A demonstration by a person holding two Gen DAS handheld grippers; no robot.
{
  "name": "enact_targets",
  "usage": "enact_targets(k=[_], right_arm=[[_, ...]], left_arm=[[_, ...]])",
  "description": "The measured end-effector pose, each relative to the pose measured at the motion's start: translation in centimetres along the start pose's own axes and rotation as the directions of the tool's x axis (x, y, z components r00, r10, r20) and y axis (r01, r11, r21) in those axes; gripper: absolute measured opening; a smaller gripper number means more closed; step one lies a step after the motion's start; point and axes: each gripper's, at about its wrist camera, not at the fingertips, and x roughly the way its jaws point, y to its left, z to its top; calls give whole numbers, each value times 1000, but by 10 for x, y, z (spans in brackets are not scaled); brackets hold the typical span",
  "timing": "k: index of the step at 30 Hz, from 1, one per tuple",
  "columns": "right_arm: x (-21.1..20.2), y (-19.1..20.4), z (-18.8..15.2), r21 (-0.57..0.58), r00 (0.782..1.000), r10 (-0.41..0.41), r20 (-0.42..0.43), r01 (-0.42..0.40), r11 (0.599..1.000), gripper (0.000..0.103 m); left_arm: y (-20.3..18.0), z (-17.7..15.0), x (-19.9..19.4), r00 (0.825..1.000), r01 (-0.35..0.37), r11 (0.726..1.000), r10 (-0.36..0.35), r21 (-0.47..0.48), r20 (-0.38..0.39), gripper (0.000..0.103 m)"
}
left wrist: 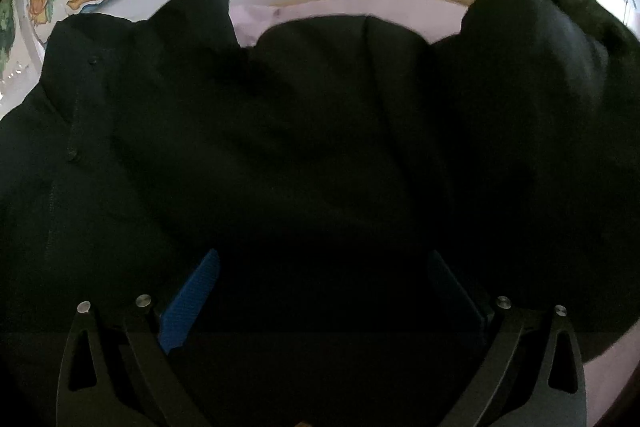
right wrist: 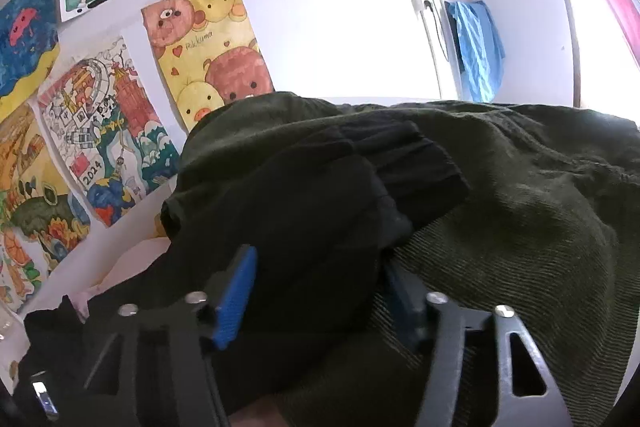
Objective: Fold large clothes
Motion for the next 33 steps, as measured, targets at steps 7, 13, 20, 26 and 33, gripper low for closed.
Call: enact_targets(k=[7,13,20,26,33], right_arm=[[-14,16,1,-83,993,89,81,-83,993,9],[-57,71,-8,-273,931,321,171,-268,924,9],[-104,187,-69,-607,838,536,101,-375,701,9],[-109,272,-146,-757,815,570,-104,-437,487,9],[-87,328,-258,-795,798,417,-435,-558,239,9]], left_arm=[[16,2,-15,999,34,998,-34,-43,17,102],[58,8,-73,982,183,979,-178,-94,58,102],[116,7,-176,929,369,910,-353,-191,111,102],[193,-7,-215,866,498,805,-442,-323,234,102],[245,-30,-180,739,671,598,-584,-437,336,102]])
